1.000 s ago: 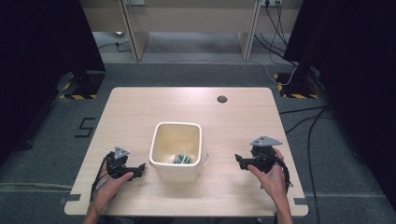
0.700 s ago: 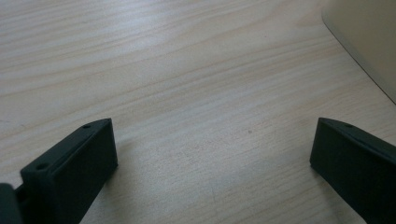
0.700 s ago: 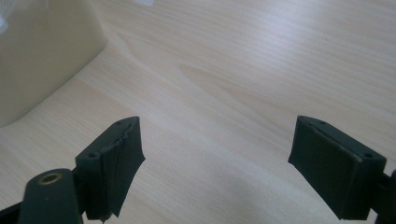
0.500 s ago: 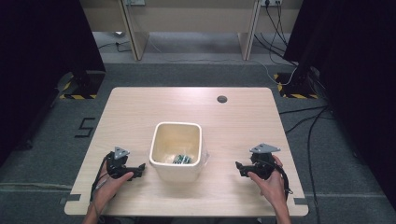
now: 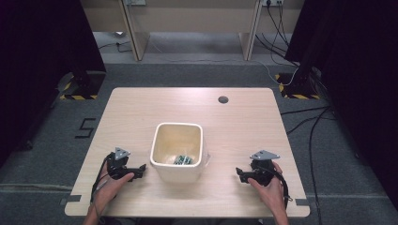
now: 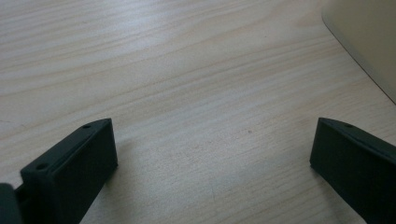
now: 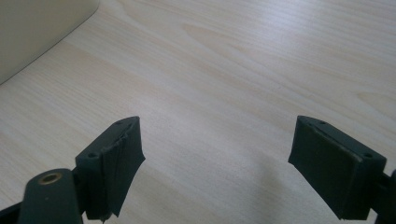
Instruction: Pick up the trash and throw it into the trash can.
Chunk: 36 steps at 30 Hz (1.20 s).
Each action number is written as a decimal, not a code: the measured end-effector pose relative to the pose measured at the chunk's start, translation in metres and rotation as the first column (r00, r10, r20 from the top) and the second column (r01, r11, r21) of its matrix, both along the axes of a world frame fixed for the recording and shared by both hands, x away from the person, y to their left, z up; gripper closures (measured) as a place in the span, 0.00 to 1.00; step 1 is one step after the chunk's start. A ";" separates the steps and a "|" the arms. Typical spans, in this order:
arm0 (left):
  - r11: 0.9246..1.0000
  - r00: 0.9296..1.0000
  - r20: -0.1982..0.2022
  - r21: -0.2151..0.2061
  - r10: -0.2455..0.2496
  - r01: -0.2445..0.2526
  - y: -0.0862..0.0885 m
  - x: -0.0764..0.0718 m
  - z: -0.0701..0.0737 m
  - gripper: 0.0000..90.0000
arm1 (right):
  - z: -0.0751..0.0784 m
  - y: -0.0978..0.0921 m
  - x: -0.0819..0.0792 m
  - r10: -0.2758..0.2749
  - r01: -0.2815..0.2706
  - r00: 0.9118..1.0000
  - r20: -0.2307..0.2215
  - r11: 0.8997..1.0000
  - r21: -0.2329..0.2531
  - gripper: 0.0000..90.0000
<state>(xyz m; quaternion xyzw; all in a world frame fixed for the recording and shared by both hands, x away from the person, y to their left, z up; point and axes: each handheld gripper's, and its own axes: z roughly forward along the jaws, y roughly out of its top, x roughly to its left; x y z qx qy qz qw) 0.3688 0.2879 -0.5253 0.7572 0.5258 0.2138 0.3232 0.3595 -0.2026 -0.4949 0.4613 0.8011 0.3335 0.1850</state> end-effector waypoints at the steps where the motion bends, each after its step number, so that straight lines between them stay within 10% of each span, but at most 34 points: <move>1: 1.000 1.000 0.000 0.000 0.000 0.000 0.000 0.000 0.000 0.00 | -0.001 0.000 -0.001 0.005 -0.005 1.000 -0.002 1.000 -0.001 0.19; 36: 1.000 1.000 0.000 0.000 0.000 0.000 0.000 0.000 0.000 0.00 | -0.022 0.003 -0.024 -0.007 0.007 0.999 0.034 1.000 -0.003 0.18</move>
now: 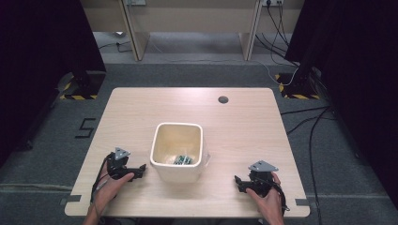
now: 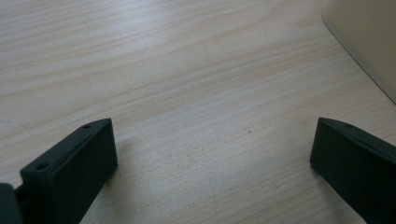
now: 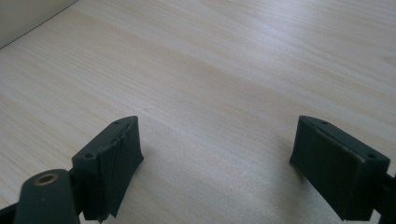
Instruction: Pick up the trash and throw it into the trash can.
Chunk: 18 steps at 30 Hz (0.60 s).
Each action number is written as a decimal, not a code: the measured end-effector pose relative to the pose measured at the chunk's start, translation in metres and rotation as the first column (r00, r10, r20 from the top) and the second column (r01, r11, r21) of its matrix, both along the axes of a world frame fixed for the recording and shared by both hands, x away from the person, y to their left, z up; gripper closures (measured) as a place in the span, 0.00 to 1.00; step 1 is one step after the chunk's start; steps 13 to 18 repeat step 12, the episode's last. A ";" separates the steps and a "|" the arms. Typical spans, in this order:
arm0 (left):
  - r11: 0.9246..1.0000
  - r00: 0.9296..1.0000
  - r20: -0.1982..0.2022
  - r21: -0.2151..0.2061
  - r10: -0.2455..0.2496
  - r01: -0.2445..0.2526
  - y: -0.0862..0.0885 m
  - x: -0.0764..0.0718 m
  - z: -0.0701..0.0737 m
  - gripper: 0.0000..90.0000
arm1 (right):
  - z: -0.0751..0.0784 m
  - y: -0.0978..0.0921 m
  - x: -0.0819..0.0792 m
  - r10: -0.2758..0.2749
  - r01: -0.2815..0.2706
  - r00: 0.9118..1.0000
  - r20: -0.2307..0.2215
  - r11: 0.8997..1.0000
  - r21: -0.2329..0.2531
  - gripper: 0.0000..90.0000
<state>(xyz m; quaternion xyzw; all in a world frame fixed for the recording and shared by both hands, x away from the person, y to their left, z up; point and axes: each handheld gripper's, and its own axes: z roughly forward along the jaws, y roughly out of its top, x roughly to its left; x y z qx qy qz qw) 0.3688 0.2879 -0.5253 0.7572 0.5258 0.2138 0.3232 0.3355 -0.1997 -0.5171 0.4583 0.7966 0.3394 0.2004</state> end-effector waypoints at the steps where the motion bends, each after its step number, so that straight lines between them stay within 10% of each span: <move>1: 1.000 1.000 -0.001 0.001 0.000 0.000 0.000 0.000 0.000 0.00 | 0.000 0.000 -0.001 -0.002 0.002 1.000 0.000 1.000 0.002 0.18; 18: 1.000 1.000 -0.001 0.001 -0.001 0.001 0.000 0.000 0.000 0.00 | 0.000 0.001 -0.002 -0.013 0.013 1.000 -0.004 1.000 -0.007 0.16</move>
